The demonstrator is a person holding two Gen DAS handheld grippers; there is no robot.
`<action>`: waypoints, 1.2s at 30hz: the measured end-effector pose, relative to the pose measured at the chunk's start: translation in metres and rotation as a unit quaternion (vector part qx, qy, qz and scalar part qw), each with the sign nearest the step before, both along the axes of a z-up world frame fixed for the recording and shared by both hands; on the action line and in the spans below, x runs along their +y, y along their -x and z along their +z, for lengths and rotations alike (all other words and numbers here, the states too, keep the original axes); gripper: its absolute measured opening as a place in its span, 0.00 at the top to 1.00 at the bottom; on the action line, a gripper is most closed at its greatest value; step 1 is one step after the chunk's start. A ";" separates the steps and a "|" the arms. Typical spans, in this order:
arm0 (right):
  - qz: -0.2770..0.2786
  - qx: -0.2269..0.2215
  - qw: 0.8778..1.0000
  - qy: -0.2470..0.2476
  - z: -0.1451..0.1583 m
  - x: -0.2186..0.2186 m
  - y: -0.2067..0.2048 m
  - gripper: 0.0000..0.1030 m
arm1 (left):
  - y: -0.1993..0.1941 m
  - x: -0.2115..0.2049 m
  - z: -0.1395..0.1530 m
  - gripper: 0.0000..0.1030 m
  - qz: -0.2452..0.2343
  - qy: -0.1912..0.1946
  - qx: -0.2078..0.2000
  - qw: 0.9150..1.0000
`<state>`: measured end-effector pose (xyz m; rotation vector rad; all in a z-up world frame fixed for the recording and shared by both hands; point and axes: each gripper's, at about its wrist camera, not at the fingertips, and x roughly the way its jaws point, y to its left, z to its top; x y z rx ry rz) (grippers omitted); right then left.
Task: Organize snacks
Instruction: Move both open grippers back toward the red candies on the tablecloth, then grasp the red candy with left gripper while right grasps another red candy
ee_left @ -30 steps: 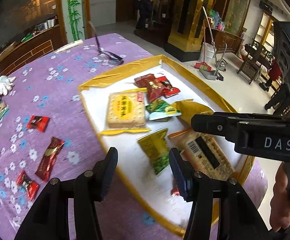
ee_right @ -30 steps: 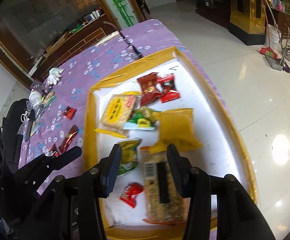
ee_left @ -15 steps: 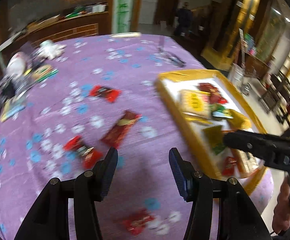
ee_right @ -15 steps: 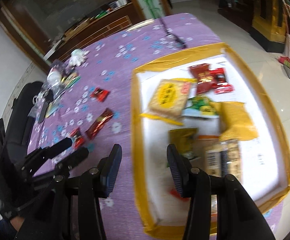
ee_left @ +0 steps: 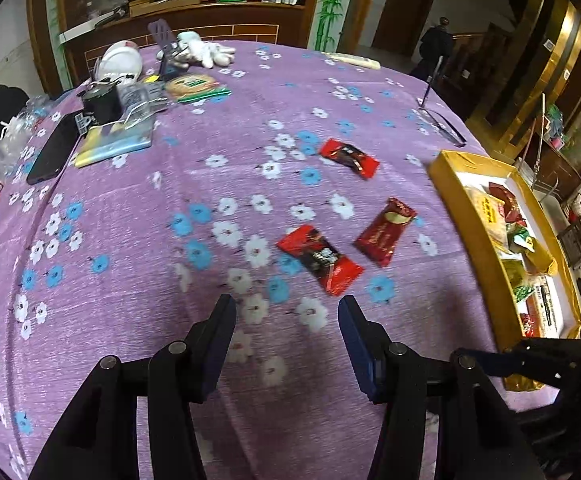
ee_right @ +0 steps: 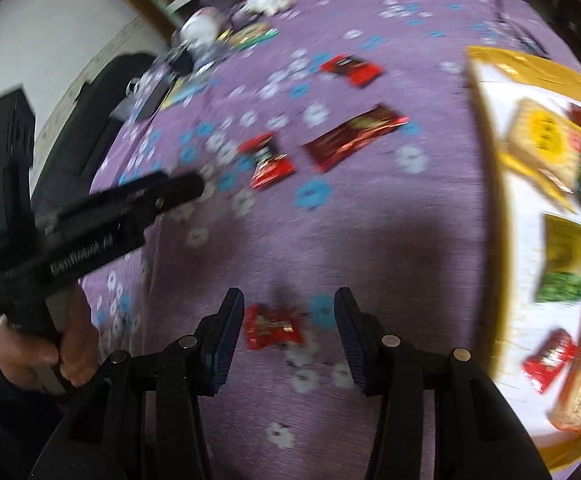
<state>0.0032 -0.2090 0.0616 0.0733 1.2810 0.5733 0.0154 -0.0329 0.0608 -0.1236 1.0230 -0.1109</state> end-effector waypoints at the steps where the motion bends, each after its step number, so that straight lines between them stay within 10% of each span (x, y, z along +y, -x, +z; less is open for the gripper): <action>1: 0.008 0.002 1.000 -0.001 -0.003 0.007 0.001 0.56 | 0.000 0.001 -0.001 0.46 0.000 0.000 0.001 1.000; 13: 0.057 0.025 0.998 0.019 -0.023 0.021 0.019 0.55 | -0.018 0.004 -0.005 0.46 -0.026 0.013 0.018 0.999; 21: -0.010 0.024 0.999 0.019 -0.016 -0.017 0.028 0.55 | -0.048 -0.023 -0.015 0.46 -0.052 0.028 0.055 0.997; 36: -0.039 0.001 0.999 0.023 -0.006 -0.040 0.036 0.55 | -0.082 -0.050 -0.040 0.65 -0.086 -0.056 0.049 0.994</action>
